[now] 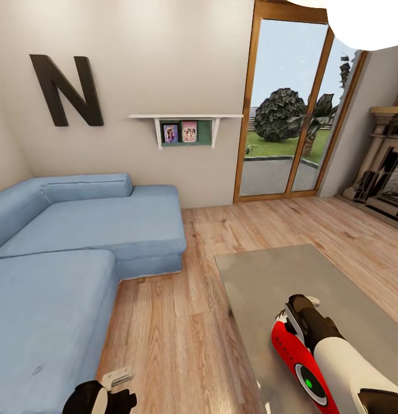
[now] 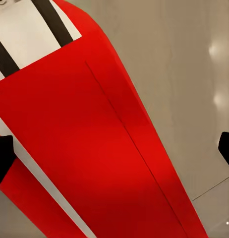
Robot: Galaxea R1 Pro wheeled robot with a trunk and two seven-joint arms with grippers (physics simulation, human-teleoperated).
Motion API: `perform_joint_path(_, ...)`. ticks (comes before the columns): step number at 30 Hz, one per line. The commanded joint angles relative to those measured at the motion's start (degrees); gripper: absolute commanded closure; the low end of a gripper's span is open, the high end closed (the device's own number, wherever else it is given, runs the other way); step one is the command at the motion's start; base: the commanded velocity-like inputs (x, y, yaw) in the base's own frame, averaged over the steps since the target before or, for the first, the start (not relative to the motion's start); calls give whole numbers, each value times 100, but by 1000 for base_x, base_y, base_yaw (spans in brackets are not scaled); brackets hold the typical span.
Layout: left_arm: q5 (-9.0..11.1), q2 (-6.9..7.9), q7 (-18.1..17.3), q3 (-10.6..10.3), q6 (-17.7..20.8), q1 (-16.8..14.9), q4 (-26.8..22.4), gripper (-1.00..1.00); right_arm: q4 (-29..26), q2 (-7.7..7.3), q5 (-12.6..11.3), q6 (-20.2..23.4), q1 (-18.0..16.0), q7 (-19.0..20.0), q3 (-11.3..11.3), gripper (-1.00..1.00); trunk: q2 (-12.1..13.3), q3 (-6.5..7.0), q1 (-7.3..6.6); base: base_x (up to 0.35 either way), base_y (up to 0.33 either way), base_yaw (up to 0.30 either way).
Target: Turn on the radio receiver that's on the table in the living room.
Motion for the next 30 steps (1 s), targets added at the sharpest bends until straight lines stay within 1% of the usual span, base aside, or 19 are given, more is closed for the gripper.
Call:
perform_joint_path(1, 0, 0, 0, 0, 0, -1, 0, -100, 5, 1, -134, -21, 6, 26, -10, -100, 1, -2, 1, 0, 0, 0)
perform_joint_path(11, 0, -12, -3, -3, -12, 0, -18, -100, 5, 1, -134, -21, 6, 29, -10, -100, 1, -2, 1, 0, 0, 0)
perform_joint_path(30, 0, 51, -9, 52, -33, 0, -28, -100, 5, 1, -134, -21, 6, 26, -10, -100, 1, -2, 1, 0, 0, 0)
